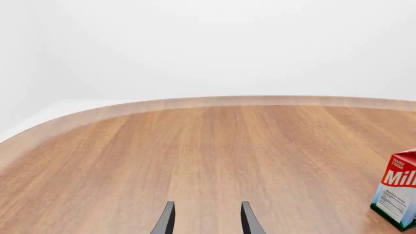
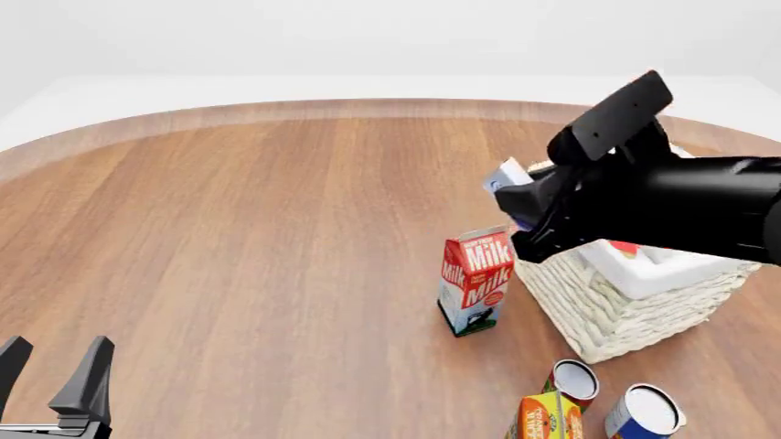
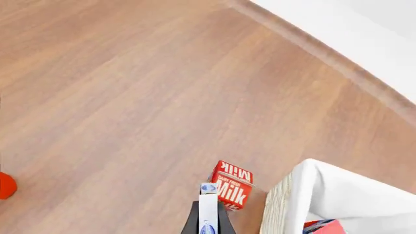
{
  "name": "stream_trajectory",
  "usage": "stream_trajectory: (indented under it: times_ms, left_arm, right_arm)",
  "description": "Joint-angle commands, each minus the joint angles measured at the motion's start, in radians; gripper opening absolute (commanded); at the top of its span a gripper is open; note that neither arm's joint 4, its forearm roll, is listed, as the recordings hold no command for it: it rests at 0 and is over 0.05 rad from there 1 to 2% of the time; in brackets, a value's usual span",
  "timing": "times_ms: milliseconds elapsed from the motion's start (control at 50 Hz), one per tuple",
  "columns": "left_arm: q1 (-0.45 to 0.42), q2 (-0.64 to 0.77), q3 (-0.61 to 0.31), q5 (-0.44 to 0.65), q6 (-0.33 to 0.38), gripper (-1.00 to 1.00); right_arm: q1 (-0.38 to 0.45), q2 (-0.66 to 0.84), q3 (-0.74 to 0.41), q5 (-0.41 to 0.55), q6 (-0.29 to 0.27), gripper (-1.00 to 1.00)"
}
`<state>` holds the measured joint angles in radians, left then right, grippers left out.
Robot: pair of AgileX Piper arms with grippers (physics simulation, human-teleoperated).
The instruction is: Pick up the cream cheese box and the butter, and put them in the basket.
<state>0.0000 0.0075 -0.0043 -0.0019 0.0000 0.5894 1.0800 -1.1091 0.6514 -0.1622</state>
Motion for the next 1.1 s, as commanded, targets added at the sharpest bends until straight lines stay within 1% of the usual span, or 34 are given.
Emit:
stream_trajectory:
  times_ms: [20, 100, 280, 380, 500, 540, 700, 960, 1100]
  left_arm:
    - [0.000, 0.000, 0.000, 0.000, 0.000, 1.00]
    - [0.000, 0.000, 0.000, 0.000, 0.000, 1.00]
    - [0.000, 0.000, 0.000, 0.000, 0.000, 1.00]
    - [0.000, 0.000, 0.000, 0.000, 0.000, 1.00]
    - [0.000, 0.000, 0.000, 0.000, 0.000, 1.00]
    - [0.000, 0.000, 0.000, 0.000, 0.000, 1.00]
    - [0.000, 0.000, 0.000, 0.000, 0.000, 1.00]
    - [0.000, 0.000, 0.000, 0.000, 0.000, 1.00]
    - [0.000, 0.000, 0.000, 0.000, 0.000, 1.00]
  right_arm:
    - [-0.128, -0.095, -0.040, 0.047, -0.017, -1.00]
    - [-0.169, -0.115, -0.053, 0.062, -0.017, -1.00]
    - [-0.231, -0.149, -0.075, 0.086, -0.011, -1.00]
    - [-0.296, -0.173, -0.078, 0.088, 0.006, -1.00]
    - [-0.363, -0.188, -0.066, 0.081, 0.023, -1.00]
    - [-0.397, -0.193, -0.056, 0.078, 0.033, -1.00]
    - [-0.488, -0.178, -0.020, 0.049, 0.041, -1.00]
    - [-0.544, -0.149, -0.001, 0.017, 0.050, -1.00]
    - [-0.548, -0.141, 0.029, -0.006, 0.058, -1.00]
